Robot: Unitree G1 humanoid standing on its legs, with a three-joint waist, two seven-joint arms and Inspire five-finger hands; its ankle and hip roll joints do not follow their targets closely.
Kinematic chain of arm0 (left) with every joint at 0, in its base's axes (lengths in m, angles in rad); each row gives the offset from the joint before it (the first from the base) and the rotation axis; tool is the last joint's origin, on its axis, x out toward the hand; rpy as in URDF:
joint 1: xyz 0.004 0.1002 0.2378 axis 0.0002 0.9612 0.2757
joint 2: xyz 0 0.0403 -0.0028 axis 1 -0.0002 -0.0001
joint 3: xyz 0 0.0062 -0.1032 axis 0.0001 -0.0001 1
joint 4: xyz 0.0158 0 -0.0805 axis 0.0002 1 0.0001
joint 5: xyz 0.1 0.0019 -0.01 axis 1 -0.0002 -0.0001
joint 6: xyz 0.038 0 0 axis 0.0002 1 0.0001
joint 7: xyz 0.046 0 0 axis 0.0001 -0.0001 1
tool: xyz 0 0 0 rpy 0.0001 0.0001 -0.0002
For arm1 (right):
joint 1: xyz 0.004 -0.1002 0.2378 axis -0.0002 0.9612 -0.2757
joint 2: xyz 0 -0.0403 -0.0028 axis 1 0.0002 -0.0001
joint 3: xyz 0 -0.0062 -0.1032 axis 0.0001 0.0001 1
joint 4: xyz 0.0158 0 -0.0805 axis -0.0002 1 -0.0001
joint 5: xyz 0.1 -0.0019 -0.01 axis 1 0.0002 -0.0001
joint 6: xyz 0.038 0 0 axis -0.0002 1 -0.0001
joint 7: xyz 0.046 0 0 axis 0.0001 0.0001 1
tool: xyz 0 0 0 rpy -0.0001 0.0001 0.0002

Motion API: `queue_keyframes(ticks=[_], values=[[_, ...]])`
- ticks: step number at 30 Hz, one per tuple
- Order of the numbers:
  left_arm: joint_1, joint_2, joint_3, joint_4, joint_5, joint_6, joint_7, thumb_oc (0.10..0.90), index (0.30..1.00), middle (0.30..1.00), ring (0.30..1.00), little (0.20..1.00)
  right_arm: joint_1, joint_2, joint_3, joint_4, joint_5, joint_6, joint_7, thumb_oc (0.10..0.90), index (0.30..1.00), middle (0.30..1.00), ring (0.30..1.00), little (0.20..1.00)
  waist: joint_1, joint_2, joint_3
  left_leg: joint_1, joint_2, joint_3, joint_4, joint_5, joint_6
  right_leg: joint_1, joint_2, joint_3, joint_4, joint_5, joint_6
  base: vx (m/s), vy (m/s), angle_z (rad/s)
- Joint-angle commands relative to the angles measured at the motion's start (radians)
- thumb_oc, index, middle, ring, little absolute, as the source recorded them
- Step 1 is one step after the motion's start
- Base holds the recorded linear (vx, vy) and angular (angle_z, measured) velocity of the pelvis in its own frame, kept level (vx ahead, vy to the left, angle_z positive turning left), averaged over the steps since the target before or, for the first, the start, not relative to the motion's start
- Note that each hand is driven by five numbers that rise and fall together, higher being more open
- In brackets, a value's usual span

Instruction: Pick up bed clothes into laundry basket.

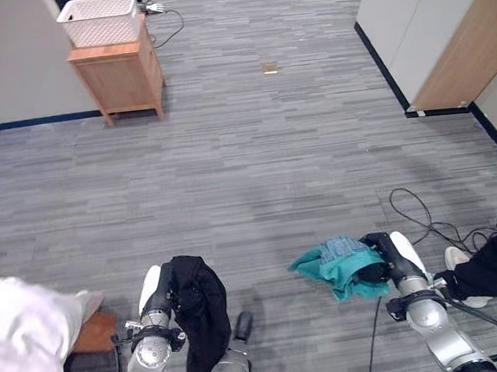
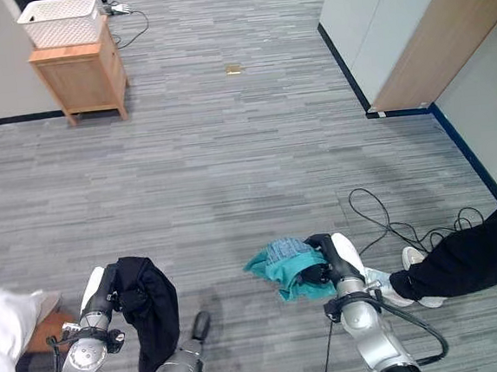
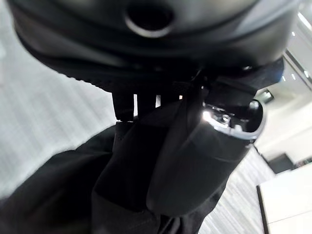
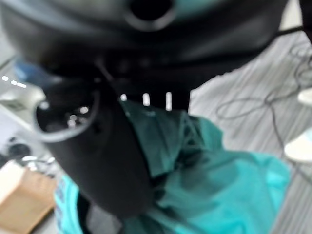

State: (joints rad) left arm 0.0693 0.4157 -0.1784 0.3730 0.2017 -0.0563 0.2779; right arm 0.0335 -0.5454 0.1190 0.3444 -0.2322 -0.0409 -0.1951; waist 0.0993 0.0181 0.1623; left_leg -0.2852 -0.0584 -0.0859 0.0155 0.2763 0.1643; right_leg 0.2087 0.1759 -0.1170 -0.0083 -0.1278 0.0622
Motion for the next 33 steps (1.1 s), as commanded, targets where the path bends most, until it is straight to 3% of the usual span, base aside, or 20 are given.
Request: queue_keyframes(ticks=[1, 2, 3, 5, 8, 9, 11, 15, 21, 33], values=[[-0.222, 0.119, 0.070, -0.048, 0.118, -0.046, 0.094, 0.400, 0.300, 0.300, 0.300, 0.300, -0.071, -0.111, -0.081, -0.063, -0.064, -0.059, -0.019, 0.400, 0.300, 0.300, 0.300, 0.300, 0.003, -0.059, -0.061, 0.229, 0.053, -0.044, -0.092, -0.210, -0.212, -0.087, -0.233, 0.054, -0.009, 0.042, 0.057, 0.25, 0.206, 0.24], [-0.222, 0.119, 0.070, -0.048, 0.118, -0.046, 0.094, 0.400, 0.300, 0.300, 0.300, 0.300, -0.071, -0.111, -0.081, -0.063, -0.064, -0.058, -0.019, 0.400, 0.300, 0.300, 0.300, 0.300, 0.003, -0.060, -0.060, 0.229, 0.052, -0.044, -0.092, -0.210, -0.212, -0.088, -0.234, 0.054, -0.007, 0.040, 0.057, 0.15, 0.177, 0.61], [-0.297, 0.183, 0.072, -0.021, 0.150, -0.036, 0.098, 0.400, 0.300, 0.300, 0.300, 0.300, -0.078, -0.141, -0.085, -0.088, -0.070, -0.065, -0.006, 0.400, 0.300, 0.300, 0.300, 0.300, -0.020, -0.055, -0.065, 0.244, 0.050, -0.057, -0.103, -0.213, -0.207, -0.115, -0.241, 0.087, 0.063, 0.036, 0.079, 0.07, 0.078, 0.37], [-0.355, 0.227, 0.073, 0.008, 0.153, -0.028, 0.107, 0.400, 0.300, 0.300, 0.300, 0.300, -0.088, -0.150, -0.089, -0.103, -0.067, -0.069, 0.000, 0.400, 0.300, 0.300, 0.300, 0.300, -0.030, -0.053, -0.066, 0.247, 0.052, -0.066, -0.103, -0.220, -0.206, -0.138, -0.242, 0.114, 0.077, 0.039, 0.085, 0.09, 0.072, 0.45], [-0.555, 0.359, 0.070, 0.136, 0.085, -0.027, 0.119, 0.400, 0.300, 0.300, 0.300, 0.300, -0.171, -0.216, -0.060, -0.084, -0.036, -0.064, 0.007, 0.400, 0.300, 0.300, 0.300, 0.300, -0.083, -0.036, -0.063, 0.264, 0.049, -0.100, -0.103, -0.235, -0.201, -0.225, -0.201, 0.225, -0.017, 0.088, 0.078, 0.12, 0.032, 0.62], [-0.557, 0.361, 0.070, 0.136, 0.083, -0.027, 0.117, 0.400, 0.300, 0.300, 0.300, 0.300, -0.171, -0.216, -0.061, -0.086, -0.036, -0.063, 0.009, 0.400, 0.300, 0.300, 0.300, 0.300, -0.085, -0.037, -0.062, 0.264, 0.048, -0.102, -0.103, -0.235, -0.201, -0.220, -0.203, 0.223, -0.027, 0.093, 0.079, 0.09, -0.010, 0.42], [-0.631, 0.440, 0.104, 0.164, 0.027, -0.028, 0.129, 0.400, 0.300, 0.300, 0.300, 0.300, -0.186, -0.227, -0.054, -0.143, -0.009, -0.074, 0.029, 0.400, 0.300, 0.300, 0.300, 0.300, -0.087, -0.033, -0.076, 0.279, 0.057, -0.085, -0.103, -0.253, -0.202, -0.207, -0.219, 0.201, -0.079, 0.118, 0.087, 0.09, -0.022, 0.39], [-0.595, 0.533, 0.150, 0.146, 0.040, -0.033, 0.123, 0.400, 0.300, 0.300, 0.300, 0.300, -0.225, -0.252, -0.048, -0.200, 0.017, -0.097, 0.052, 0.400, 0.300, 0.300, 0.300, 0.300, -0.074, -0.032, -0.096, 0.295, 0.065, -0.069, -0.103, -0.268, -0.202, -0.195, -0.230, 0.185, -0.079, 0.118, 0.090, 0.08, 0.006, 0.09], [-0.563, 0.553, 0.182, 0.141, 0.050, -0.035, 0.120, 0.400, 0.300, 0.300, 0.300, 0.300, -0.183, -0.244, -0.075, -0.267, 0.027, -0.111, 0.078, 0.400, 0.300, 0.300, 0.300, 0.300, -0.086, -0.028, -0.109, 0.304, 0.065, -0.071, -0.103, -0.275, -0.202, -0.174, -0.241, 0.178, -0.079, 0.107, 0.093, 0.06, 0.036, 0.21], [-0.552, 0.507, 0.190, 0.144, -0.045, -0.057, 0.085, 0.400, 0.300, 0.300, 0.300, 0.300, -0.155, -0.203, -0.061, -0.259, 0.076, -0.115, 0.115, 0.400, 0.300, 0.300, 0.300, 0.300, -0.093, -0.022, -0.129, 0.321, 0.071, -0.068, -0.103, -0.285, -0.203, -0.159, -0.254, 0.183, -0.079, 0.098, 0.093, 0.02, 0.014, 0.06]])
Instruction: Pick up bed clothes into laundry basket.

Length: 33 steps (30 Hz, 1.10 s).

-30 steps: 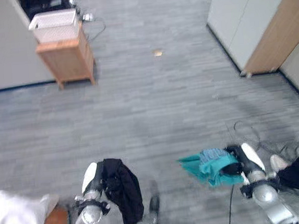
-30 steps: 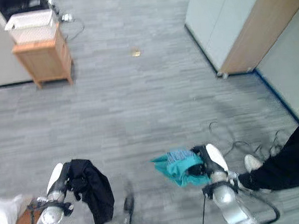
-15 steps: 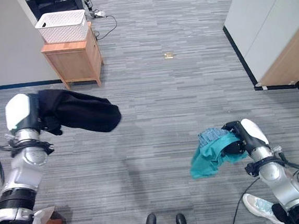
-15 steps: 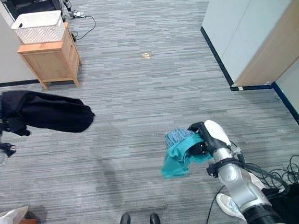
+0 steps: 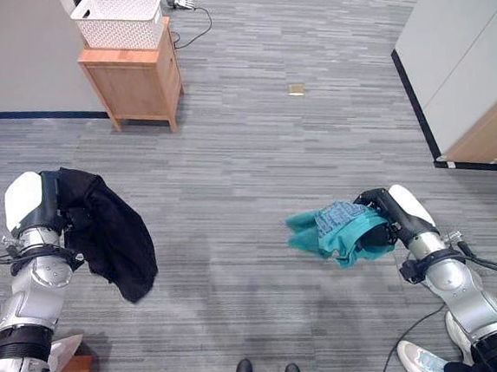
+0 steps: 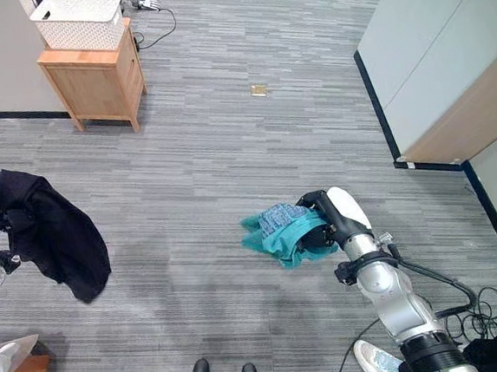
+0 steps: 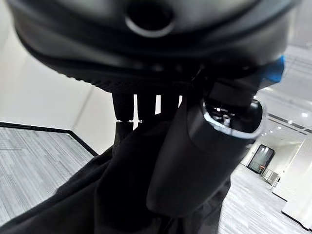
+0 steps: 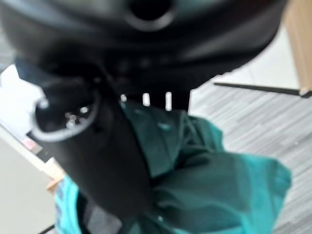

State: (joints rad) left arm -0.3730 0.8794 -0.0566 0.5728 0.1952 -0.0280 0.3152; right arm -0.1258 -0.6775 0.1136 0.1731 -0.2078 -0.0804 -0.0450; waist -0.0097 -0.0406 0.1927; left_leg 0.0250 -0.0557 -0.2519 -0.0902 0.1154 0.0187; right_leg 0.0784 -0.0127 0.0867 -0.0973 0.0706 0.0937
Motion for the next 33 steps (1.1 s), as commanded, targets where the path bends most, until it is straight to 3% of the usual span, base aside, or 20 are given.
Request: queue_keyframes(ticks=[1, 5, 6, 9, 10, 11, 12, 15, 16, 18, 20, 23, 24, 25, 27, 28, 30, 31, 33], values=[[-0.113, 0.045, 0.067, -0.054, -0.044, -0.086, 0.045, 0.400, 0.300, 0.300, 0.300, 0.300, 0.009, -0.071, -0.056, -0.085, 0.052, -0.076, -0.034, 0.400, 0.300, 0.300, 0.300, 0.300, 0.015, 0.038, -0.160, 0.013, 0.069, 0.098, 0.003, -0.125, -0.058, -0.028, -0.066, -0.021, 0.010, -0.100, 0.062, -0.01, -0.006, -0.06], [-0.114, 0.034, 0.069, -0.057, -0.088, -0.091, 0.030, 0.400, 0.300, 0.300, 0.300, 0.300, 0.008, -0.074, -0.050, -0.071, 0.059, -0.073, -0.029, 0.400, 0.300, 0.300, 0.300, 0.300, 0.016, 0.039, -0.162, 0.017, 0.071, 0.099, 0.003, -0.126, -0.059, -0.023, -0.066, -0.021, 0.010, -0.102, 0.060, -0.01, -0.005, -0.10], [0.122, -0.221, -0.015, 0.309, -0.308, -0.107, -0.144, 0.400, 0.300, 0.300, 0.300, 0.300, -0.362, 0.130, 0.267, 0.410, 0.113, 0.030, -0.058, 0.400, 0.300, 0.300, 0.300, 0.300, -0.054, 0.022, -0.130, 0.091, 0.096, 0.245, 0.004, -0.143, -0.075, -0.032, -0.063, 0.018, 0.072, -0.096, 0.025, -0.01, 0.000, -0.18], [0.129, -0.234, -0.007, 0.292, -0.320, -0.109, -0.138, 0.400, 0.300, 0.300, 0.300, 0.300, -0.358, 0.133, 0.263, 0.422, 0.114, 0.032, -0.057, 0.400, 0.300, 0.300, 0.300, 0.300, -0.049, 0.020, -0.127, 0.084, 0.095, 0.241, 0.005, -0.141, -0.075, -0.031, -0.064, 0.014, 0.067, -0.096, 0.026, -0.03, 0.035, -0.35], [0.296, -0.141, 0.078, 0.152, -0.328, -0.134, -0.165, 0.400, 0.300, 0.300, 0.300, 0.300, -0.306, 0.077, 0.209, 0.357, 0.127, 0.026, -0.046, 0.400, 0.300, 0.300, 0.300, 0.300, -0.021, 0.022, -0.120, 0.073, 0.093, 0.233, 0.007, -0.138, -0.074, -0.031, -0.067, 0.004, 0.060, -0.093, 0.029, -0.03, 0.051, -0.03], [0.303, -0.140, 0.082, 0.146, -0.328, -0.132, -0.166, 0.400, 0.300, 0.300, 0.300, 0.300, -0.303, 0.078, 0.210, 0.353, 0.126, 0.028, -0.045, 0.400, 0.300, 0.300, 0.300, 0.300, -0.025, 0.021, -0.123, 0.072, 0.093, 0.232, 0.008, -0.138, -0.074, -0.030, -0.068, 0.003, 0.059, -0.093, 0.030, -0.01, 0.112, -0.01], [0.312, -0.120, 0.085, 0.163, -0.297, -0.177, -0.145, 0.400, 0.300, 0.300, 0.300, 0.300, -0.236, 0.031, 0.150, 0.319, 0.134, 0.006, -0.057, 0.400, 0.300, 0.300, 0.300, 0.300, -0.015, 0.018, -0.120, 0.069, 0.092, 0.220, 0.011, -0.150, -0.072, -0.025, -0.070, -0.009, 0.056, -0.101, 0.035, 0.01, 0.095, -0.04], [0.297, -0.156, 0.071, 0.176, -0.273, -0.177, -0.129, 0.400, 0.300, 0.300, 0.300, 0.300, -0.183, 0.016, 0.103, 0.313, 0.118, -0.008, -0.077, 0.400, 0.300, 0.300, 0.300, 0.300, 0.003, 0.013, -0.123, 0.057, 0.088, 0.204, 0.015, -0.150, -0.068, -0.029, -0.073, -0.023, 0.056, -0.100, 0.039, -0.03, 0.097, 0.44], [0.320, -0.175, 0.075, 0.061, -0.267, -0.172, -0.123, 0.400, 0.300, 0.300, 0.300, 0.300, -0.145, 0.003, 0.050, 0.284, 0.084, -0.008, -0.101, 0.400, 0.300, 0.300, 0.300, 0.300, 0.026, 0.006, -0.122, 0.040, 0.080, 0.182, 0.021, -0.140, -0.061, -0.046, -0.079, -0.035, 0.067, -0.085, 0.046, -0.02, 0.063, 0.46], [0.342, -0.185, 0.076, -0.002, -0.255, -0.171, -0.127, 0.400, 0.300, 0.300, 0.300, 0.300, -0.126, 0.001, 0.032, 0.276, 0.072, -0.005, -0.107, 0.400, 0.300, 0.300, 0.300, 0.300, 0.033, 0.005, -0.126, 0.044, 0.078, 0.171, 0.019, -0.151, -0.056, -0.042, -0.082, -0.047, 0.076, -0.098, 0.048, -0.01, 0.096, 0.41], [0.329, -0.206, 0.073, -0.050, -0.271, -0.174, -0.140, 0.400, 0.300, 0.300, 0.300, 0.300, -0.125, -0.003, -0.013, 0.296, 0.049, 0.005, -0.137, 0.400, 0.300, 0.300, 0.300, 0.300, 0.053, 0.016, -0.115, 0.044, 0.065, 0.131, 0.022, -0.148, -0.042, -0.080, -0.095, -0.076, 0.201, -0.089, 0.067, -0.03, 0.153, 0.58], [0.307, -0.211, 0.073, -0.086, -0.307, -0.165, -0.157, 0.400, 0.300, 0.300, 0.300, 0.300, -0.158, -0.015, -0.027, 0.274, 0.027, 0.027, -0.142, 0.400, 0.300, 0.300, 0.300, 0.300, 0.050, 0.039, -0.076, 0.052, 0.055, 0.103, 0.028, -0.142, -0.024, -0.173, -0.115, -0.058, 0.404, 0.047, 0.120, -0.05, 0.094, 0.65], [0.306, -0.212, 0.074, -0.087, -0.307, -0.164, -0.157, 0.400, 0.300, 0.300, 0.300, 0.300, -0.160, -0.016, -0.027, 0.273, 0.026, 0.028, -0.142, 0.400, 0.300, 0.300, 0.300, 0.300, 0.052, 0.039, -0.076, 0.050, 0.054, 0.105, 0.029, -0.142, -0.024, -0.180, -0.115, -0.055, 0.413, 0.045, 0.120, 0.04, 0.140, 0.39], [0.296, -0.209, 0.084, -0.100, -0.321, -0.166, -0.160, 0.400, 0.300, 0.300, 0.300, 0.300, -0.171, -0.016, -0.032, 0.246, 0.014, 0.025, -0.144, 0.400, 0.300, 0.300, 0.300, 0.300, 0.050, 0.060, -0.069, 0.068, 0.068, 0.100, 0.023, -0.146, -0.019, -0.223, -0.114, -0.074, 0.461, 0.026, 0.105, 0.12, 0.151, 0.16], [0.291, -0.206, 0.088, -0.103, -0.325, -0.166, -0.158, 0.400, 0.300, 0.300, 0.300, 0.300, -0.174, -0.022, -0.035, 0.227, 0.013, 0.025, -0.144, 0.400, 0.300, 0.300, 0.300, 0.300, 0.048, 0.062, -0.068, 0.078, 0.067, 0.094, 0.019, -0.153, -0.018, -0.238, -0.103, -0.091, 0.455, 0.002, 0.092, 0.25, 0.135, -0.03], [0.264, -0.198, 0.091, -0.117, -0.338, -0.172, -0.144, 0.400, 0.300, 0.300, 0.300, 0.300, -0.189, -0.031, -0.030, 0.187, 0.022, 0.017, -0.146, 0.400, 0.300, 0.300, 0.300, 0.300, 0.026, 0.046, -0.074, 0.115, 0.045, 0.057, 0.005, -0.175, -0.013, -0.284, -0.021, -0.112, 0.320, -0.061, 0.057, 0.45, 0.092, -0.02], [0.250, -0.195, 0.090, -0.118, -0.337, -0.169, -0.138, 0.400, 0.300, 0.300, 0.300, 0.300, -0.196, -0.034, -0.028, 0.176, 0.033, 0.011, -0.149, 0.400, 0.300, 0.300, 0.300, 0.300, 0.011, 0.041, -0.070, 0.137, 0.044, 0.036, 0.003, -0.194, -0.013, -0.288, 0.006, -0.128, 0.230, -0.049, 0.048, 0.43, 0.067, 0.17], [0.220, -0.194, 0.086, -0.115, -0.333, -0.169, -0.128, 0.400, 0.300, 0.300, 0.300, 0.300, -0.205, -0.035, -0.020, 0.167, 0.036, 0.005, -0.157, 0.400, 0.300, 0.300, 0.300, 0.300, -0.004, 0.025, -0.067, 0.164, 0.033, 0.003, 0.003, -0.216, -0.014, -0.330, 0.032, -0.138, 0.119, -0.014, 0.047, 0.41, 0.029, 0.27], [0.195, -0.193, 0.077, -0.109, -0.329, -0.169, -0.122, 0.400, 0.300, 0.300, 0.300, 0.300, -0.215, -0.034, -0.017, 0.166, 0.036, 0.003, -0.161, 0.400, 0.300, 0.300, 0.300, 0.300, -0.017, 0.027, -0.066, 0.184, 0.042, -0.021, 0.003, -0.237, -0.019, -0.341, 0.049, -0.156, 0.064, 0.015, 0.052, 0.31, 0.007, 0.39]])
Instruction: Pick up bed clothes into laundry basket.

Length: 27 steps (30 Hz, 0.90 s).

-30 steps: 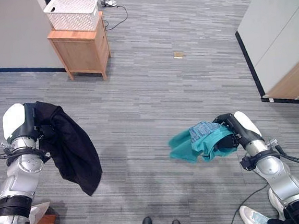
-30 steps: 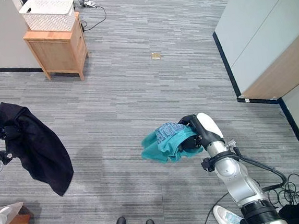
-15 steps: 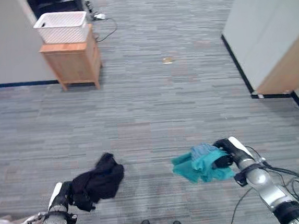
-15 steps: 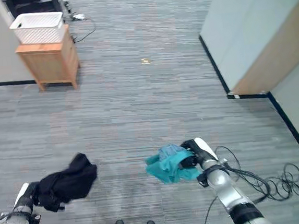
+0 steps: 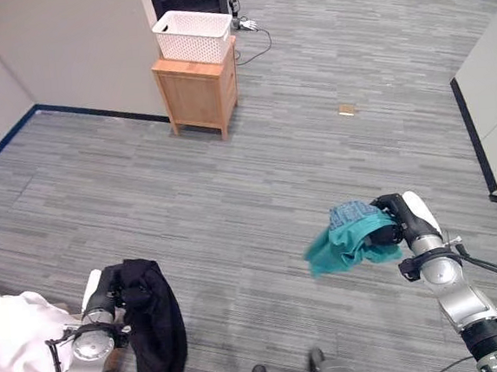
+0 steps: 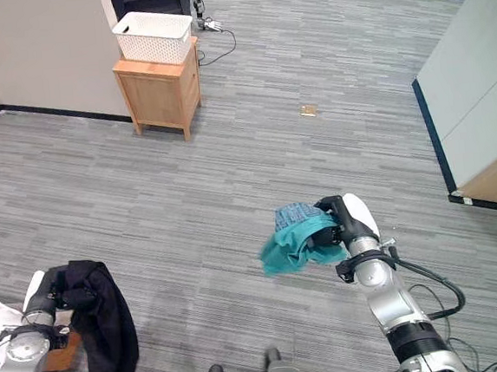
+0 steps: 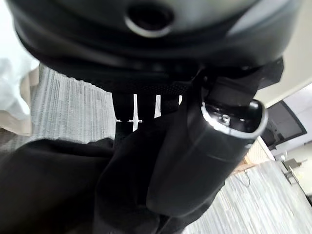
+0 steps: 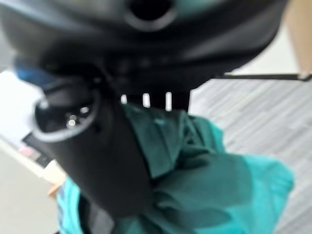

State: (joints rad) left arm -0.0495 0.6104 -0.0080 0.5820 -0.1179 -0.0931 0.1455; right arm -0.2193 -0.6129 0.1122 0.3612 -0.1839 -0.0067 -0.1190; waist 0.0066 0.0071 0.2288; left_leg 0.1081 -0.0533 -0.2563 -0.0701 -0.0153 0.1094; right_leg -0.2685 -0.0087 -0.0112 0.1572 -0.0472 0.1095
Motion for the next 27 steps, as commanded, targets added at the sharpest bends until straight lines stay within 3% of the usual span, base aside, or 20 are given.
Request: queue_keyframes(ticks=[1, 2, 4, 5, 6, 8, 10, 11, 12, 14, 16, 18, 19, 20, 21, 22, 26, 27], values=[[-0.152, 0.076, 0.018, -0.117, -0.015, -0.105, 0.050, 0.400, 0.300, 0.300, 0.300, 0.300, -0.129, -0.103, -0.012, -0.030, 0.008, -0.069, -0.087, 0.400, 0.300, 0.300, 0.300, 0.300, -0.044, -0.032, -0.098, 0.108, 0.037, -0.038, -0.017, -0.107, -0.118, -0.010, 0.038, -0.067, -0.210, 0.158, 0.043, 0.36, -0.103, 0.64], [-0.180, 0.079, -0.005, -0.122, -0.011, -0.107, 0.051, 0.400, 0.300, 0.300, 0.300, 0.300, -0.130, -0.109, -0.014, -0.047, 0.002, -0.068, -0.088, 0.400, 0.300, 0.300, 0.300, 0.300, -0.057, -0.040, -0.108, 0.141, 0.060, -0.061, -0.017, -0.151, -0.136, -0.003, 0.028, -0.064, -0.221, 0.168, 0.039, 0.51, -0.176, 0.90], [-0.176, 0.078, -0.010, -0.129, -0.009, -0.107, 0.051, 0.400, 0.300, 0.300, 0.300, 0.300, -0.117, -0.106, -0.023, -0.054, 0.001, -0.067, -0.086, 0.400, 0.300, 0.300, 0.300, 0.300, -0.068, -0.042, -0.118, 0.162, 0.090, -0.065, -0.017, -0.167, -0.153, 0.012, 0.018, -0.071, -0.209, 0.180, 0.027, 0.39, -0.156, 1.01], [-0.173, 0.073, -0.016, -0.137, -0.004, -0.105, 0.050, 0.400, 0.300, 0.300, 0.300, 0.300, -0.106, -0.109, -0.030, -0.062, -0.003, -0.065, -0.087, 0.400, 0.300, 0.300, 0.300, 0.300, -0.079, -0.045, -0.131, 0.178, 0.114, -0.065, -0.017, -0.154, -0.172, 0.011, 0.007, -0.070, -0.193, 0.187, 0.022, 0.34, -0.105, 0.97], [-0.162, 0.065, -0.018, -0.148, -0.001, -0.104, 0.043, 0.400, 0.300, 0.300, 0.300, 0.300, -0.093, -0.106, -0.033, -0.077, -0.009, -0.062, -0.080, 0.400, 0.300, 0.300, 0.300, 0.300, -0.085, -0.026, -0.144, 0.184, 0.153, -0.065, 0.005, -0.140, -0.188, 0.028, 0.018, -0.077, -0.189, 0.172, 0.019, 0.49, -0.117, 0.81], [-0.140, 0.043, -0.013, -0.158, -0.014, -0.102, 0.042, 0.400, 0.300, 0.300, 0.300, 0.300, -0.069, -0.106, -0.037, -0.091, -0.003, -0.065, -0.071, 0.400, 0.300, 0.300, 0.300, 0.300, -0.088, 0.000, -0.143, 0.124, 0.173, -0.035, 0.190, -0.021, -0.243, 0.091, 0.014, -0.085, -0.191, 0.157, 0.006, 0.45, -0.024, 0.51], [-0.134, 0.040, -0.008, -0.185, -0.026, -0.104, 0.040, 0.400, 0.300, 0.300, 0.300, 0.300, -0.073, -0.112, -0.034, -0.101, 0.011, -0.072, -0.077, 0.400, 0.300, 0.300, 0.300, 0.300, -0.069, -0.032, -0.109, -0.011, 0.126, -0.006, 0.448, 0.094, -0.241, 0.156, -0.011, -0.067, -0.207, 0.149, -0.024, 0.39, -0.126, 0.29], [-0.127, 0.035, -0.010, -0.199, -0.038, -0.105, 0.043, 0.400, 0.300, 0.300, 0.300, 0.300, -0.096, -0.122, -0.019, -0.086, 0.012, -0.067, -0.086, 0.400, 0.300, 0.300, 0.300, 0.300, -0.039, -0.072, -0.085, -0.129, 0.128, 0.086, 0.572, 0.084, -0.200, 0.216, -0.042, -0.055, -0.227, 0.125, -0.046, 0.43, -0.210, -0.24], [-0.123, 0.032, -0.009, -0.207, -0.043, -0.104, 0.042, 0.400, 0.300, 0.300, 0.300, 0.300, -0.110, -0.131, -0.010, -0.076, 0.011, -0.062, -0.085, 0.400, 0.300, 0.300, 0.300, 0.300, -0.016, -0.086, -0.075, -0.187, 0.127, 0.118, 0.607, 0.066, -0.194, 0.238, -0.060, -0.046, -0.232, 0.112, -0.047, 0.45, -0.160, -0.29], [-0.114, 0.023, -0.004, -0.218, -0.052, -0.106, 0.041, 0.400, 0.300, 0.300, 0.300, 0.300, -0.122, -0.138, -0.004, -0.072, 0.013, -0.060, -0.083, 0.400, 0.300, 0.300, 0.300, 0.300, 0.006, -0.091, -0.069, -0.231, 0.126, 0.163, 0.603, 0.021, -0.189, 0.257, -0.072, -0.040, -0.235, 0.093, -0.041, 0.26, 0.003, -0.70], [-0.096, 0.013, 0.002, -0.237, -0.051, -0.109, 0.032, 0.400, 0.300, 0.300, 0.300, 0.300, -0.124, -0.151, 0.000, -0.083, 0.003, -0.056, -0.073, 0.400, 0.300, 0.300, 0.300, 0.300, 0.034, -0.088, -0.070, -0.289, 0.102, 0.211, 0.514, -0.004, -0.191, 0.297, -0.080, -0.036, -0.243, 0.072, -0.033, 0.33, 0.069, -0.49], [-0.074, 0.004, 0.009, -0.251, -0.045, -0.111, 0.029, 0.400, 0.300, 0.300, 0.300, 0.300, -0.121, -0.174, 0.002, -0.078, -0.024, -0.063, -0.075, 0.400, 0.300, 0.300, 0.300, 0.300, 0.063, -0.075, -0.083, -0.307, 0.058, 0.252, 0.336, -0.015, -0.175, 0.331, -0.071, -0.034, -0.245, 0.041, -0.023, 0.44, 0.127, -0.14], [-0.064, -0.001, 0.012, -0.258, -0.037, -0.108, 0.025, 0.400, 0.300, 0.300, 0.300, 0.300, -0.123, -0.179, 0.007, -0.071, -0.041, -0.060, -0.076, 0.400, 0.300, 0.300, 0.300, 0.300, 0.078, -0.065, -0.094, -0.296, 0.042, 0.267, 0.227, 0.015, -0.170, 0.355, -0.065, -0.030, -0.245, 0.014, -0.017, 0.58, 0.165, -0.36], [-0.067, -0.006, 0.008, -0.247, -0.029, -0.103, 0.026, 0.400, 0.300, 0.300, 0.300, 0.300, -0.135, -0.188, 0.007, -0.049, -0.062, -0.054, -0.088, 0.400, 0.300, 0.300, 0.300, 0.300, 0.100, -0.045, -0.104, -0.329, 0.030, 0.308, 0.111, 0.094, -0.174, 0.405, -0.045, -0.024, -0.245, -0.024, -0.014, 0.46, 0.125, -0.17], [-0.068, -0.007, 0.006, -0.246, -0.029, -0.104, 0.026, 0.400, 0.300, 0.300, 0.300, 0.300, -0.136, -0.188, 0.008, -0.047, -0.062, -0.055, -0.089, 0.400, 0.300, 0.300, 0.300, 0.300, 0.102, -0.048, -0.102, -0.318, 0.026, 0.310, 0.095, 0.101, -0.174, 0.408, -0.050, -0.023, -0.245, -0.028, -0.014, 0.58, 0.176, -0.02], [-0.087, -0.003, -0.008, -0.239, -0.025, -0.102, 0.029, 0.400, 0.300, 0.300, 0.300, 0.300, -0.149, -0.199, 0.009, -0.024, -0.079, -0.044, -0.099, 0.400, 0.300, 0.300, 0.300, 0.300, 0.117, -0.046, -0.110, -0.379, 0.034, 0.377, 0.037, 0.132, -0.178, 0.468, -0.051, -0.020, -0.245, -0.071, -0.007, 0.30, 0.093, 0.13], [-0.092, 0.001, -0.021, -0.236, -0.013, -0.099, 0.022, 0.400, 0.300, 0.300, 0.300, 0.300, -0.164, -0.208, 0.014, -0.018, -0.124, -0.030, -0.092, 0.400, 0.300, 0.300, 0.300, 0.300, 0.145, -0.061, -0.145, -0.346, 0.021, 0.368, 0.001, 0.162, -0.154, 0.523, -0.086, -0.019, -0.238, -0.070, 0.015, 0.49, 0.197, -0.25], [-0.085, 0.004, -0.026, -0.244, -0.009, -0.098, 0.015, 0.400, 0.300, 0.300, 0.300, 0.300, -0.160, -0.211, 0.014, -0.007, -0.148, -0.028, -0.092, 0.400, 0.300, 0.300, 0.300, 0.300, 0.160, -0.081, -0.161, -0.321, 0.000, 0.328, -0.001, 0.170, -0.142, 0.521, -0.119, -0.017, -0.149, -0.039, 0.047, 0.30, 0.150, 0.02]])
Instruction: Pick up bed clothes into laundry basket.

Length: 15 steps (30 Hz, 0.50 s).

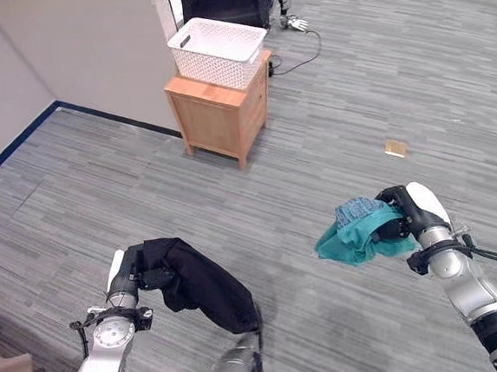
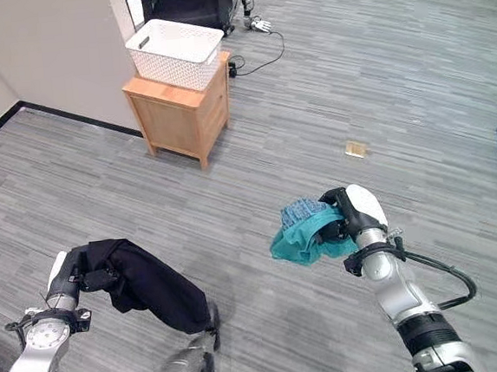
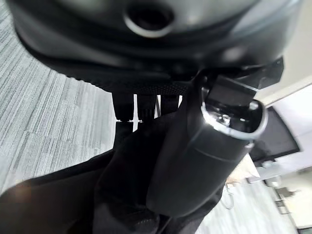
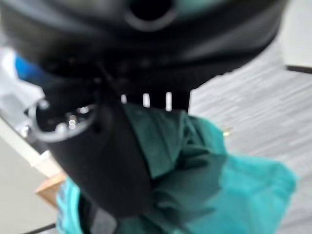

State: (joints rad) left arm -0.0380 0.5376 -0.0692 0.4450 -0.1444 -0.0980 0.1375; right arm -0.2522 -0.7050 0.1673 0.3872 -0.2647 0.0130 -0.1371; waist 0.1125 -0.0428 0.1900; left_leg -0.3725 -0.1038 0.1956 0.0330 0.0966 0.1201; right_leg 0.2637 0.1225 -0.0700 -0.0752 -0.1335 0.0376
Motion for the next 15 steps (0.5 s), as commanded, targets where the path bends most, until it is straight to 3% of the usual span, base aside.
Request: queue_keyframes(ticks=[1, 2, 3, 4, 5, 6, 7, 9, 11, 12, 13, 15], values=[[-0.096, 0.078, 0.035, -0.108, 0.017, -0.093, 0.023, 0.400, 0.300, 0.300, 0.300, 0.300, -0.126, -0.118, -0.042, -0.032, -0.067, -0.048, -0.075, 0.400, 0.300, 0.300, 0.300, 0.300, 0.054, -0.034, -0.123, 0.160, 0.048, -0.123, -0.104, 0.057, -0.151, -0.014, -0.253, 0.042, 0.089, 0.043, 0.121, 0.39, 0.215, 0.28], [-0.095, 0.082, 0.033, -0.112, 0.021, -0.088, 0.015, 0.400, 0.300, 0.300, 0.300, 0.300, -0.117, -0.116, -0.049, -0.031, -0.079, -0.045, -0.071, 0.400, 0.300, 0.300, 0.300, 0.300, 0.049, -0.048, -0.124, 0.188, 0.038, -0.131, -0.109, 0.047, -0.143, -0.035, -0.274, 0.043, 0.172, 0.092, 0.142, 0.10, 0.071, 0.30], [-0.095, 0.082, 0.033, -0.112, 0.021, -0.088, 0.015, 0.400, 0.300, 0.300, 0.300, 0.300, -0.116, -0.116, -0.049, -0.031, -0.079, -0.045, -0.071, 0.400, 0.300, 0.300, 0.300, 0.300, 0.050, -0.047, -0.125, 0.187, 0.040, -0.130, -0.109, 0.048, -0.143, -0.037, -0.273, 0.044, 0.172, 0.093, 0.142, 0.38, 0.291, 0.22], [-0.111, 0.101, 0.012, -0.106, 0.035, -0.077, 0.012, 0.400, 0.300, 0.300, 0.300, 0.300, -0.154, -0.128, -0.029, -0.018, -0.092, -0.035, -0.073, 0.400, 0.300, 0.300, 0.300, 0.300, 0.024, -0.029, -0.099, 0.277, 0.045, -0.187, -0.118, 0.027, -0.115, -0.170, -0.295, 0.097, 0.486, 0.334, 0.160, 0.38, 0.297, -0.04], [-0.115, 0.107, 0.010, -0.108, 0.038, -0.076, 0.010, 0.400, 0.300, 0.300, 0.300, 0.300, -0.180, -0.138, -0.017, -0.017, -0.089, -0.040, -0.076, 0.400, 0.300, 0.300, 0.300, 0.300, 0.017, -0.010, -0.092, 0.297, 0.067, -0.203, -0.120, 0.020, -0.110, -0.216, -0.287, 0.105, 0.560, 0.330, 0.147, 0.37, 0.289, 0.21], [-0.115, 0.105, 0.012, -0.108, 0.038, -0.075, 0.010, 0.400, 0.300, 0.300, 0.300, 0.300, -0.185, -0.140, -0.014, -0.014, -0.088, -0.041, -0.077, 0.400, 0.300, 0.300, 0.300, 0.300, 0.016, -0.009, -0.090, 0.296, 0.067, -0.203, -0.120, 0.019, -0.112, -0.223, -0.286, 0.106, 0.573, 0.323, 0.146, 0.33, 0.141, 0.83], [-0.128, 0.122, 0.008, -0.115, 0.039, -0.077, 0.010, 0.400, 0.300, 0.300, 0.300, 0.300, -0.223, -0.162, 0.003, -0.014, -0.079, -0.047, -0.080, 0.400, 0.300, 0.300, 0.300, 0.300, -0.001, 0.007, -0.082, 0.331, 0.095, -0.240, -0.120, -0.009, -0.111, -0.312, -0.275, 0.092, 0.630, 0.247, 0.109, 0.33, 0.065, 0.98], [-0.134, 0.130, 0.006, -0.121, 0.036, -0.080, 0.011, 0.400, 0.300, 0.300, 0.300, 0.300, -0.238, -0.180, 0.005, -0.016, -0.075, -0.046, -0.080, 0.400, 0.300, 0.300, 0.300, 0.300, -0.010, 0.001, -0.082, 0.343, 0.097, -0.255, -0.120, -0.018, -0.113, -0.330, -0.263, 0.085, 0.592, 0.235, 0.106, 0.30, 0.027, 0.62], [-0.150, 0.146, -0.010, -0.123, 0.019, -0.086, 0.015, 0.400, 0.300, 0.300, 0.300, 0.300, -0.285, -0.212, 0.012, 0.000, -0.047, -0.047, -0.087, 0.400, 0.300, 0.300, 0.300, 0.300, -0.025, -0.018, -0.069, 0.382, 0.101, -0.283, -0.120, -0.048, -0.122, -0.374, -0.217, 0.043, 0.487, 0.135, 0.089, 0.43, -0.068, 0.71], [-0.167, 0.157, -0.022, -0.117, 0.009, -0.092, 0.016, 0.400, 0.300, 0.300, 0.300, 0.300, -0.320, -0.233, 0.015, 0.017, -0.010, -0.051, -0.101, 0.400, 0.300, 0.300, 0.300, 0.300, -0.057, -0.042, -0.059, 0.417, 0.094, -0.319, -0.120, -0.082, -0.138, -0.385, -0.172, -0.003, 0.260, 0.134, 0.093, 0.53, -0.117, 0.85], [-0.176, 0.158, -0.026, -0.114, 0.006, -0.090, 0.017, 0.400, 0.300, 0.300, 0.300, 0.300, -0.329, -0.241, 0.012, 0.021, 0.005, -0.052, -0.107, 0.400, 0.300, 0.300, 0.300, 0.300, -0.065, -0.057, -0.057, 0.434, 0.081, -0.337, -0.120, -0.094, -0.141, -0.412, -0.154, 0.005, 0.191, 0.149, 0.098, 0.40, -0.098, 0.84], [-0.189, 0.159, -0.035, -0.103, 0.004, -0.090, 0.018, 0.400, 0.300, 0.300, 0.300, 0.300, -0.335, -0.255, 0.008, 0.026, 0.016, -0.053, -0.114, 0.400, 0.300, 0.300, 0.300, 0.300, -0.086, -0.061, -0.055, 0.455, 0.080, -0.374, -0.120, -0.117, -0.144, -0.416, -0.125, 0.013, 0.105, 0.168, 0.099, 0.38, -0.037, 1.03]])
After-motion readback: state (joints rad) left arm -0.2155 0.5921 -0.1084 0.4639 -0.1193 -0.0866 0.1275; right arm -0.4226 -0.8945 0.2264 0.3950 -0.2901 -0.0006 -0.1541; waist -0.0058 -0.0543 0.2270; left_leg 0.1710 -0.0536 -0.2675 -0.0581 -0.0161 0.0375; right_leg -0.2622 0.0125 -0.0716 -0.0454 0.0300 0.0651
